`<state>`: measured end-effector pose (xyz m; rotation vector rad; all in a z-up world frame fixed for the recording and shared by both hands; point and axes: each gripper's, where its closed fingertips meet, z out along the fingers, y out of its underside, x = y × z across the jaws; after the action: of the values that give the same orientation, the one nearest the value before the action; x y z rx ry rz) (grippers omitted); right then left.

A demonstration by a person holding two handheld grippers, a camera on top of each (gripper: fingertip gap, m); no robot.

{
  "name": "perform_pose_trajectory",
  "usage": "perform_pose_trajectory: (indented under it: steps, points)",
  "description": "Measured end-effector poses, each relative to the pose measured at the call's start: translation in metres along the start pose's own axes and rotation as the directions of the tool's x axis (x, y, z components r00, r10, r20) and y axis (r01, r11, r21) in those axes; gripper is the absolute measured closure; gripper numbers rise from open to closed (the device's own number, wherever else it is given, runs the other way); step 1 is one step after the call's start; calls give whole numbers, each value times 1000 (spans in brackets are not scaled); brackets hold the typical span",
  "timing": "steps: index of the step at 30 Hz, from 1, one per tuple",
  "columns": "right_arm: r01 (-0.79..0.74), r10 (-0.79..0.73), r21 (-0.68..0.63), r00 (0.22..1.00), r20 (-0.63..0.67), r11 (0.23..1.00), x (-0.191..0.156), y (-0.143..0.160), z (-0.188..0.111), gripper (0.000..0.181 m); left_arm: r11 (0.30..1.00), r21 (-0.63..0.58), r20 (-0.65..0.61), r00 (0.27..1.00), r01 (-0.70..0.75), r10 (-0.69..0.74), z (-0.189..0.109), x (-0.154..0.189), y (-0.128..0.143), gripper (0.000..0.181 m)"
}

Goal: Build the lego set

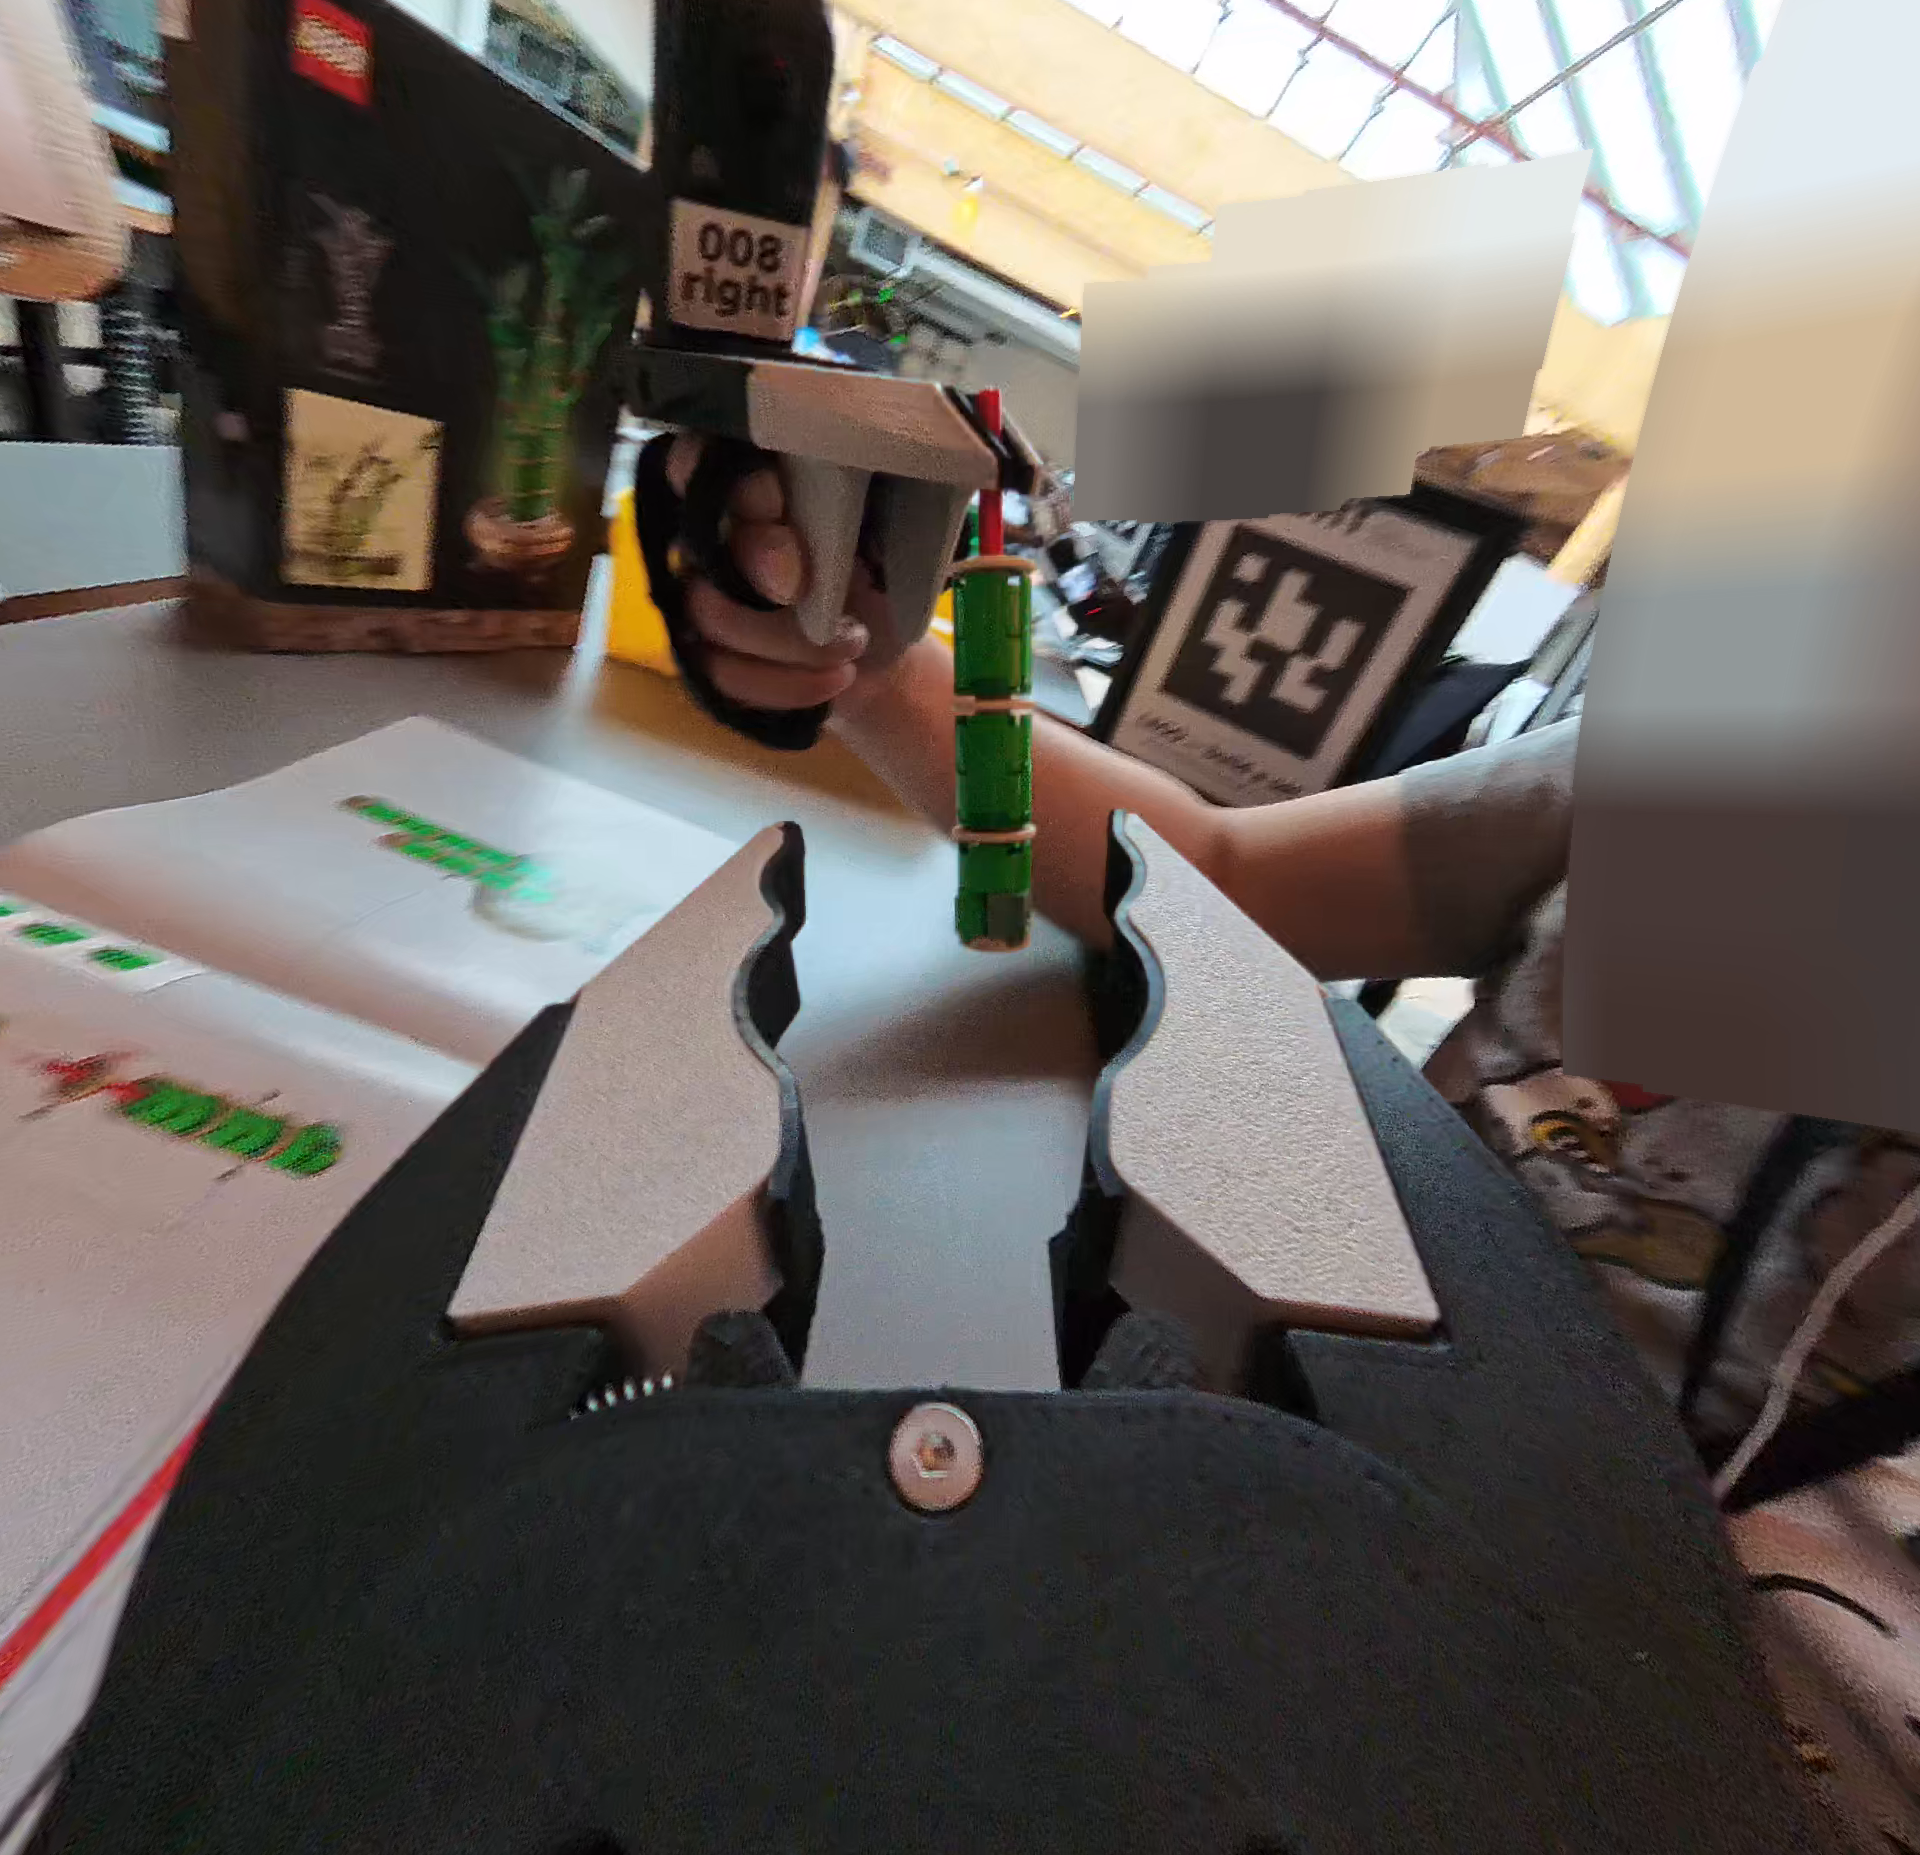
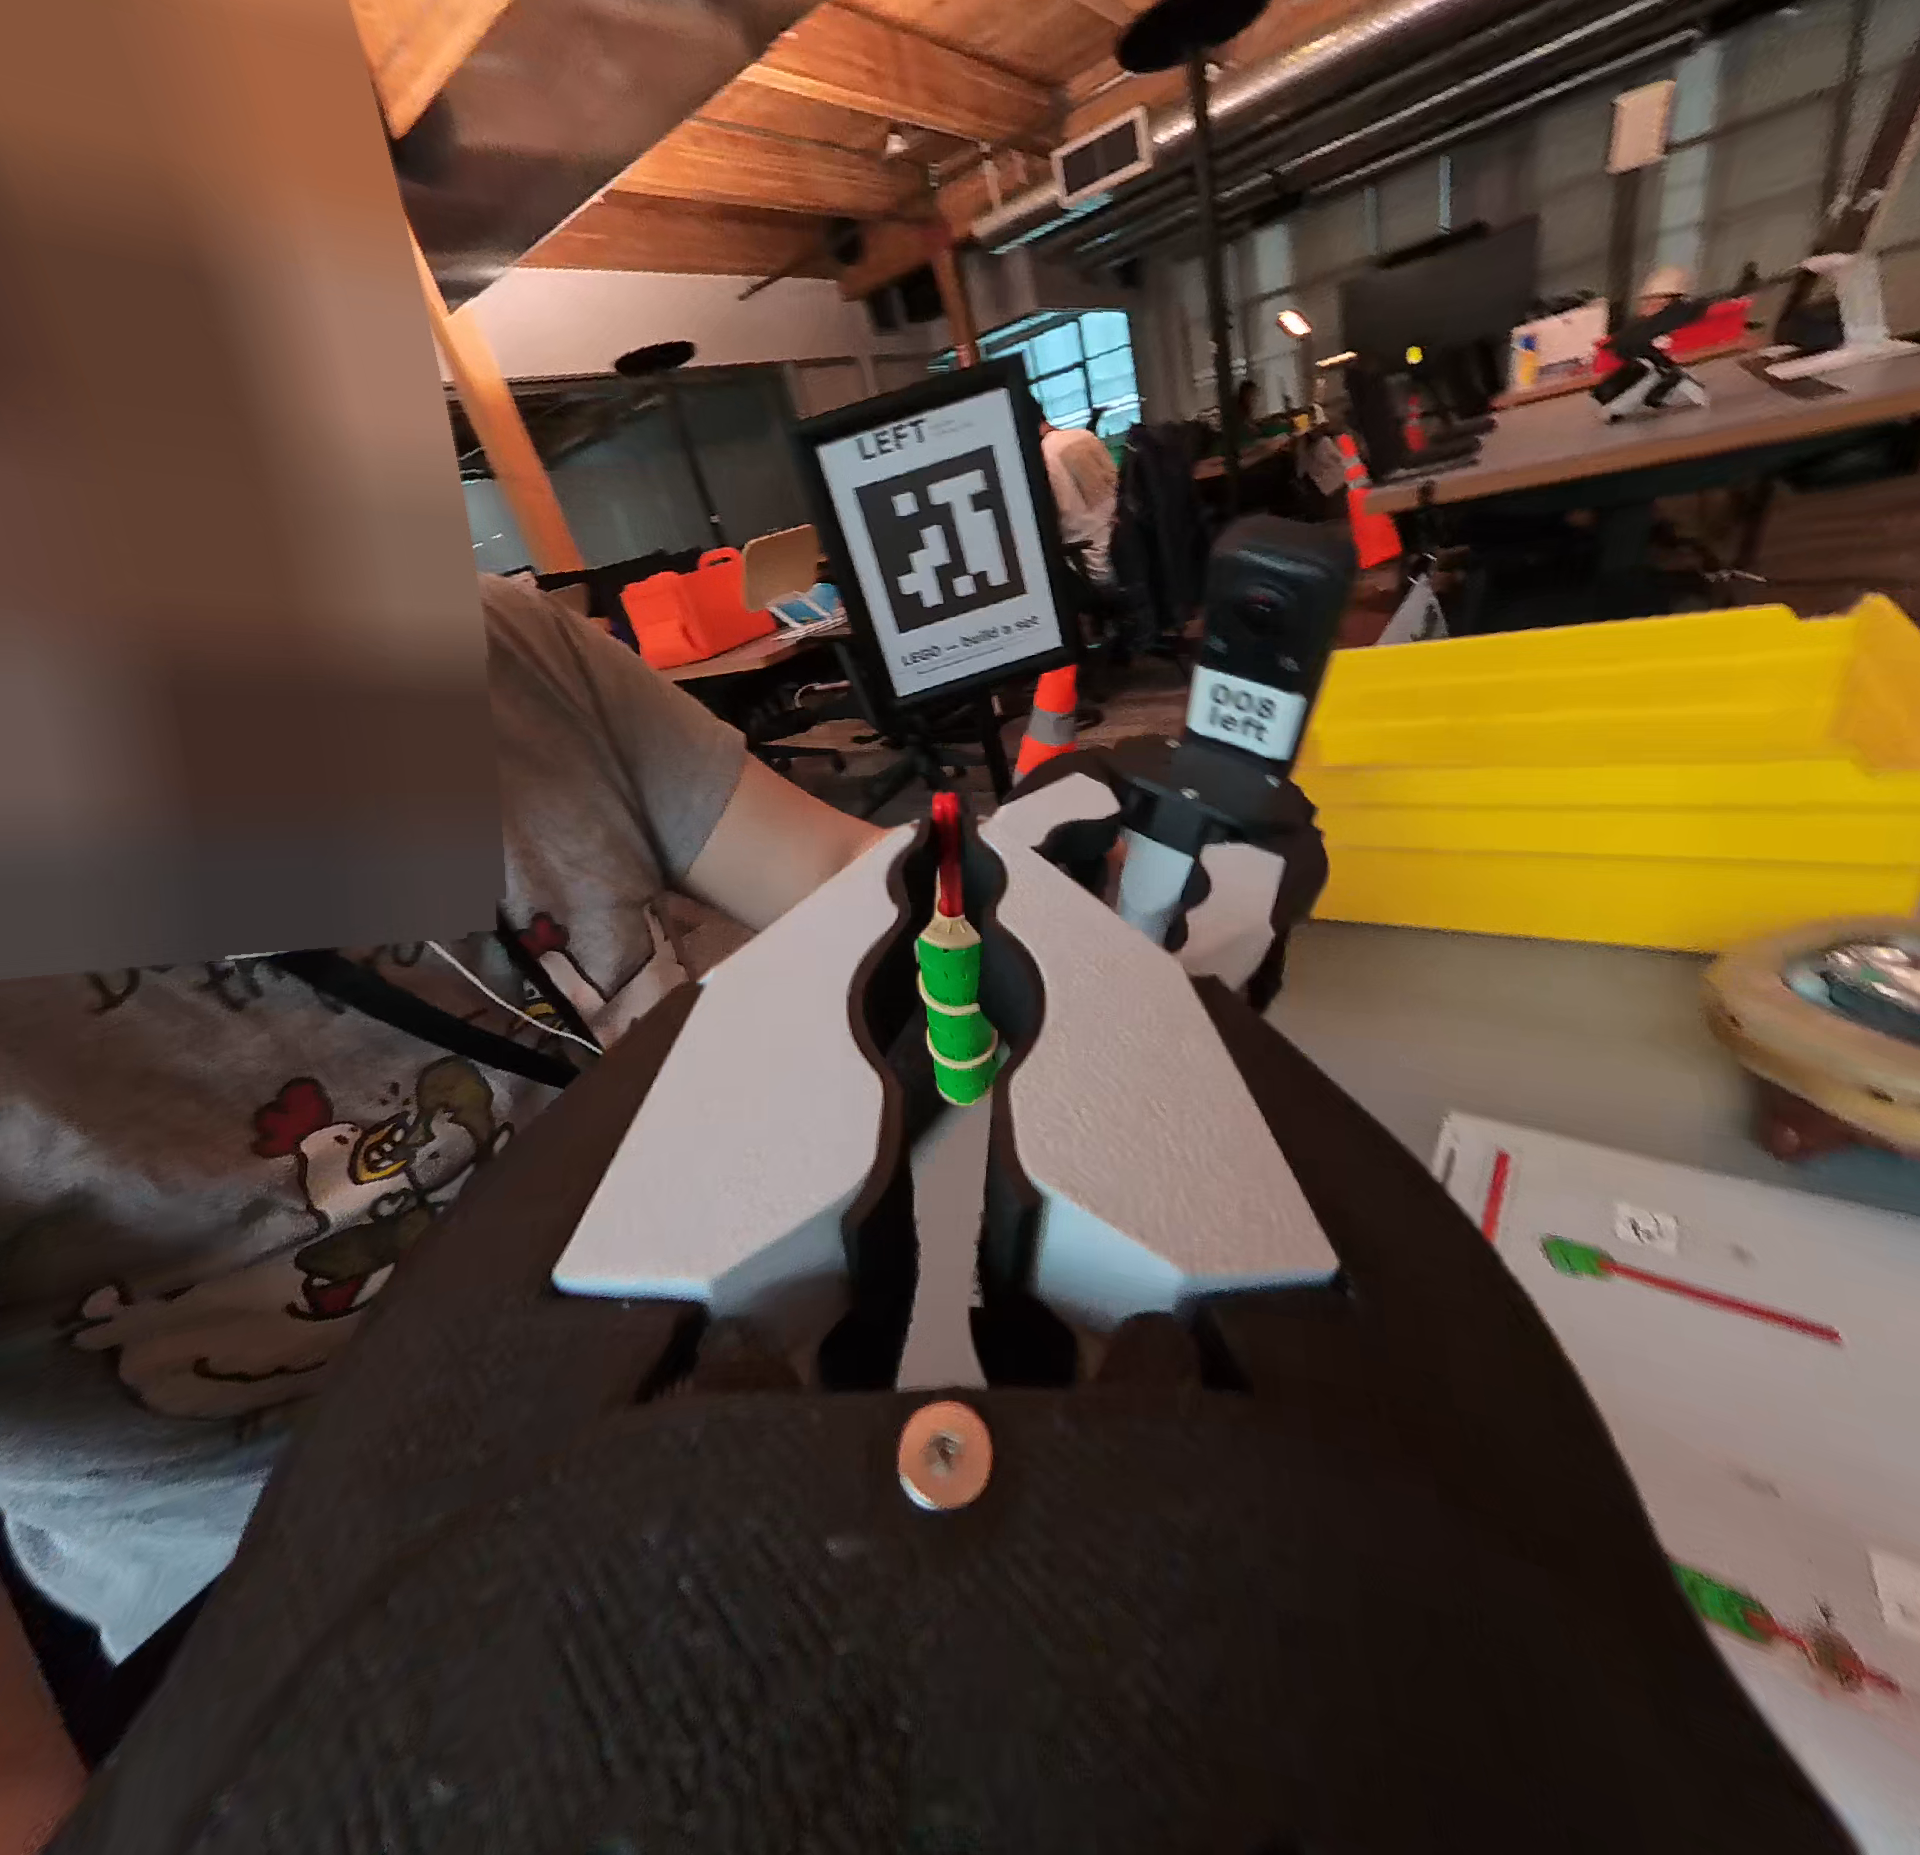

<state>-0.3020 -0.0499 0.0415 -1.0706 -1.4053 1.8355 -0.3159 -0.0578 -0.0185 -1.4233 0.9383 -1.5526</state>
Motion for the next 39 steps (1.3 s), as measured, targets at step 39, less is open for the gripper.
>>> perform_pose_trajectory:
  steps: [39]
  points:
    - [-107, 329, 368, 712, -620, 924, 100, -18, -5, 165, 893, -221, 724, 547, -393, 420, -51, -71, -28, 166]
